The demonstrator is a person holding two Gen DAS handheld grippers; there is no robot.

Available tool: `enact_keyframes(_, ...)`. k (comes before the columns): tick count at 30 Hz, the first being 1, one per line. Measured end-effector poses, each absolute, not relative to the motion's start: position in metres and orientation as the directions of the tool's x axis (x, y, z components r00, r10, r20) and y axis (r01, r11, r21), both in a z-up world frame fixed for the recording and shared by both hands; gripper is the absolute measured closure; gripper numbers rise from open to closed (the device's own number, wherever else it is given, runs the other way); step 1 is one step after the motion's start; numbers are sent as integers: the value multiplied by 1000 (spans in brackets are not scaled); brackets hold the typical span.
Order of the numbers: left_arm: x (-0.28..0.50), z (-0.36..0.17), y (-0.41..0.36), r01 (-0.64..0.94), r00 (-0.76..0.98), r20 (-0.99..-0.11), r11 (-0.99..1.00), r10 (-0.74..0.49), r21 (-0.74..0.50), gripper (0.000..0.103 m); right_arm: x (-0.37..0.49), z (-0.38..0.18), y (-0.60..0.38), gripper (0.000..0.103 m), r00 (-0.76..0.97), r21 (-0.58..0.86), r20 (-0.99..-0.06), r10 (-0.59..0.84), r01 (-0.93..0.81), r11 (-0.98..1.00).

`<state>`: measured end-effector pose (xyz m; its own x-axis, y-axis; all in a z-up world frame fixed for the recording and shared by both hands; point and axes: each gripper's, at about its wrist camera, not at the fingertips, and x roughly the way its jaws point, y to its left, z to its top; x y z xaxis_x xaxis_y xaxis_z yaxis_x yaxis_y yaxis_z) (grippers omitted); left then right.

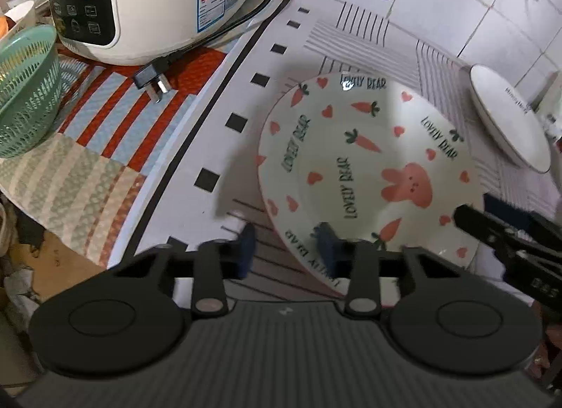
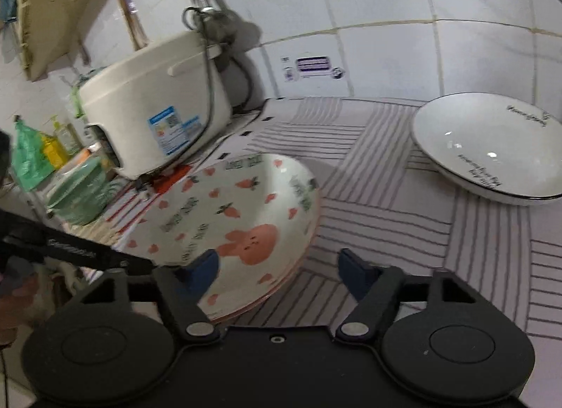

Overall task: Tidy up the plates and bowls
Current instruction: 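Move both grippers to the bunny plate rim and close them, then lift the bunny plate with both grippers and carry it over the white plate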

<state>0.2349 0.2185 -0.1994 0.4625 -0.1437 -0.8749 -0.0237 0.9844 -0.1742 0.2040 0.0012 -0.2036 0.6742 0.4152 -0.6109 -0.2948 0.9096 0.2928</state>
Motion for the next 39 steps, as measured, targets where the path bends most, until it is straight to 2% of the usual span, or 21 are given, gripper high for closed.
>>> enact_keyframes(3,238,-202,217,-28,464,-872,982,-155,-189,79,212,-207,-1,47,647,317,-632,427,-286,904)
enact_keyframes(4,239,-202,216,-36,464,-873,982,-148,-186,79,214,-208,-1,49,640,332,-634,434,-282,900)
enact_keyframes(6,240,-202,214,-46,463,-876,983,-136,-178,78,216,-210,-2,64,630,352,-634,449,-282,893)
enact_keyframes(9,241,-203,213,-57,463,-876,982,-132,-178,76,217,-211,2,79,622,355,-646,443,-269,895)
enact_keyframes(10,242,-204,213,-60,463,-877,982,-132,-180,76,218,-213,2,81,618,363,-652,439,-255,896)
enact_keyframes(13,245,-203,209,-62,444,-887,983,-127,-172,72,221,-219,-1,81,612,429,-644,458,-207,879)
enact_keyframes(19,251,-202,201,-57,413,-902,985,-125,-163,62,231,-222,-4,81,594,461,-636,493,-220,860)
enact_keyframes(27,246,-198,194,-43,401,-910,990,-108,-137,63,231,-217,-4,81,566,417,-647,511,-298,859)
enact_keyframes(39,222,-177,151,55,401,-907,992,-129,-117,64,211,-205,-39,79,560,412,-657,504,-294,863)
